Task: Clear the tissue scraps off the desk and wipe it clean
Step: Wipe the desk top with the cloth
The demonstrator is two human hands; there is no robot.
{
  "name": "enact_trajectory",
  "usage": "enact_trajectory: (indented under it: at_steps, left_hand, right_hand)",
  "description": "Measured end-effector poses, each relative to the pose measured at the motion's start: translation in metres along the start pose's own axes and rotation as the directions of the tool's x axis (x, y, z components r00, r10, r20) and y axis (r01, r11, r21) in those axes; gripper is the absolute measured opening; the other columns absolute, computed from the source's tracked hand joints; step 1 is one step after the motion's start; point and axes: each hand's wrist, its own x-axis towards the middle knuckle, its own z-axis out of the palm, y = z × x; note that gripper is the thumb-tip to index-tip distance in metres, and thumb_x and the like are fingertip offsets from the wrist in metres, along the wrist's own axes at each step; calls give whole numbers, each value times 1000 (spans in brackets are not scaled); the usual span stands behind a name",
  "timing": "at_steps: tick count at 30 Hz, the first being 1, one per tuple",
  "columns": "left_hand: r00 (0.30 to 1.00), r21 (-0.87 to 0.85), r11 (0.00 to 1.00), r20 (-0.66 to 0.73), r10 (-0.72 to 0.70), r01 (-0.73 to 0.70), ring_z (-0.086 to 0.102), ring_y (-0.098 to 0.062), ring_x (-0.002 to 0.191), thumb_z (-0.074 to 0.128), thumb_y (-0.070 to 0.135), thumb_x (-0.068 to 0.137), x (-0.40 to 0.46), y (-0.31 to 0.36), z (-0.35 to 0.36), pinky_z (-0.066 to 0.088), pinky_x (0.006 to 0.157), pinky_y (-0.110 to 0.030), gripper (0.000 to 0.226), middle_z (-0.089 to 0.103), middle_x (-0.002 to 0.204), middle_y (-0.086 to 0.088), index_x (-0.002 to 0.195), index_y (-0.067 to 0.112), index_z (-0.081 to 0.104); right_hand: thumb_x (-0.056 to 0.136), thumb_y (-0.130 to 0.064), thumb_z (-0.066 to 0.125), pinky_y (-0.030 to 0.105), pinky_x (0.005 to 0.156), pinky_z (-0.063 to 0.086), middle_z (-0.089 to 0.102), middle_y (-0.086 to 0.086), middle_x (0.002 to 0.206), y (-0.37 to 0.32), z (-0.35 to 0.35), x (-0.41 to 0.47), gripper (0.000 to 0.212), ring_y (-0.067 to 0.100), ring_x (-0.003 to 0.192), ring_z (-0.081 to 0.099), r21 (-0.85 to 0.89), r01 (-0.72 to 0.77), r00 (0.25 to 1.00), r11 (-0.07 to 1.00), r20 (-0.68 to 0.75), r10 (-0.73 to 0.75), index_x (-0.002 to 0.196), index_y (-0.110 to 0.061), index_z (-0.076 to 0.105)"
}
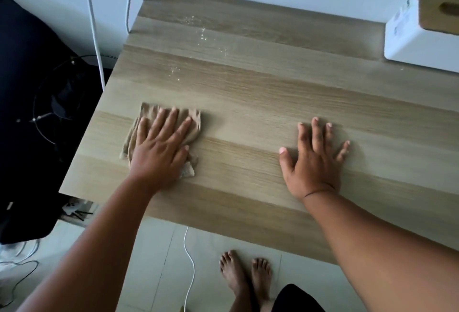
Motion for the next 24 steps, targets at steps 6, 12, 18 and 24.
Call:
enact_trajectory:
  at_steps: [6, 12, 18, 24]
  left_hand:
    - [999, -42, 999, -46, -8, 7, 11, -23, 160, 39, 48, 99, -78, -38, 9, 15, 125, -60, 65, 20, 171, 0, 159, 23, 36]
    - [891, -53, 890, 9, -453, 453, -4, -21, 160, 24, 59, 93, -22, -56, -8, -1, 128, -54, 74, 4, 174, 1, 163, 38, 15]
    - [829, -57, 829, -25, -559, 557, -5, -24, 160, 22, 58, 93, 63, -33, -4, -5, 125, -59, 74, 1, 174, 0, 163, 38, 7]
    - [869, -56, 868, -16, -495, 494, -7, -24, 160, 21, 59, 92, 90, -14, -4, -4, 126, -60, 76, -1, 174, 0, 164, 38, 7]
  right_hand:
    - [91, -65, 31, 73, 120, 3, 11, 7, 173, 1, 1, 1, 80, 33, 159, 3, 7, 5, 1000, 1000, -1, -5, 159, -24, 32]
    - [91, -65, 32, 73, 119, 5, 11, 8, 173, 0, 0, 0, 80, 34, 159, 5, 0, 8, 1000, 1000, 0, -8, 159, -22, 33]
    - [91, -65, 33, 74, 119, 5, 11, 9, 173, 4, 9, 0, 80, 35, 159, 5, -9, 14, 999, 1000, -42, -14, 160, -22, 32]
    - [91, -64, 36, 74, 119, 5, 13, 9, 172, 6, 13, 1, 80, 36, 158, 7, -14, 28, 997, 1000, -67, -28, 159, -22, 33]
